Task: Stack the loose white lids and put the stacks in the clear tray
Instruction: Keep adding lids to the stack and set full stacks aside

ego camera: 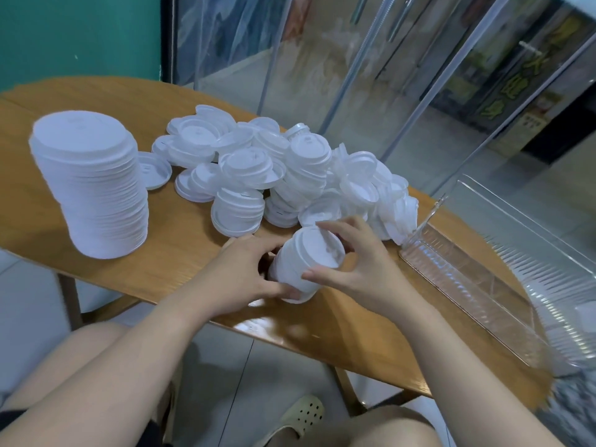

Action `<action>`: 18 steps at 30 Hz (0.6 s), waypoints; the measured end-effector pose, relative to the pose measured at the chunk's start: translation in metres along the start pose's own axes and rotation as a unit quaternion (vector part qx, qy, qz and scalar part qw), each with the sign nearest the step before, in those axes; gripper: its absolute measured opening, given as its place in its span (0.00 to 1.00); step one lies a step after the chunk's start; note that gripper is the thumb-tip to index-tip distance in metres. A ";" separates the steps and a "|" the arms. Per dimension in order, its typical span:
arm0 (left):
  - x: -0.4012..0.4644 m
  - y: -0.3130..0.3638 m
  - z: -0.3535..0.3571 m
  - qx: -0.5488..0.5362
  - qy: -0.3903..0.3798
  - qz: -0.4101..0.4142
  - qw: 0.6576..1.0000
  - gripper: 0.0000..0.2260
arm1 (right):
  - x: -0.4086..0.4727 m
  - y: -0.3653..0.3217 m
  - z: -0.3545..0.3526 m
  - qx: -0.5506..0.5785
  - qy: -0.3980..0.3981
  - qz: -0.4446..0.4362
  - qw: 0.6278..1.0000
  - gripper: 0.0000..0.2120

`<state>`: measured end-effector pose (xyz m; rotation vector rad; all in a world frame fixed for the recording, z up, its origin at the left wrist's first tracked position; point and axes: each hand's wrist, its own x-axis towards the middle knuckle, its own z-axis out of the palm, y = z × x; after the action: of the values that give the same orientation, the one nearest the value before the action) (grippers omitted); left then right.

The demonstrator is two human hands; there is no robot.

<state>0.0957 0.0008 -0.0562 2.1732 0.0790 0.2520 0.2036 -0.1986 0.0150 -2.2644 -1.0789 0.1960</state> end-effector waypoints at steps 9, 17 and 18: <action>-0.001 -0.002 -0.001 0.001 -0.008 -0.003 1.000 0.36 | -0.003 -0.004 0.013 -0.010 -0.015 0.006 1.000 0.37; -0.002 -0.002 -0.002 0.001 -0.005 0.007 1.000 0.34 | -0.007 -0.006 0.019 -0.032 -0.028 0.006 0.999 0.36; -0.002 -0.002 -0.002 0.006 -0.005 0.010 1.000 0.34 | -0.008 -0.005 0.019 -0.037 -0.030 0.007 0.999 0.37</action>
<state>0.0930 0.0029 -0.0573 2.1876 0.0542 0.2519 0.1879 -0.1927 0.0020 -2.3447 -1.1181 0.2342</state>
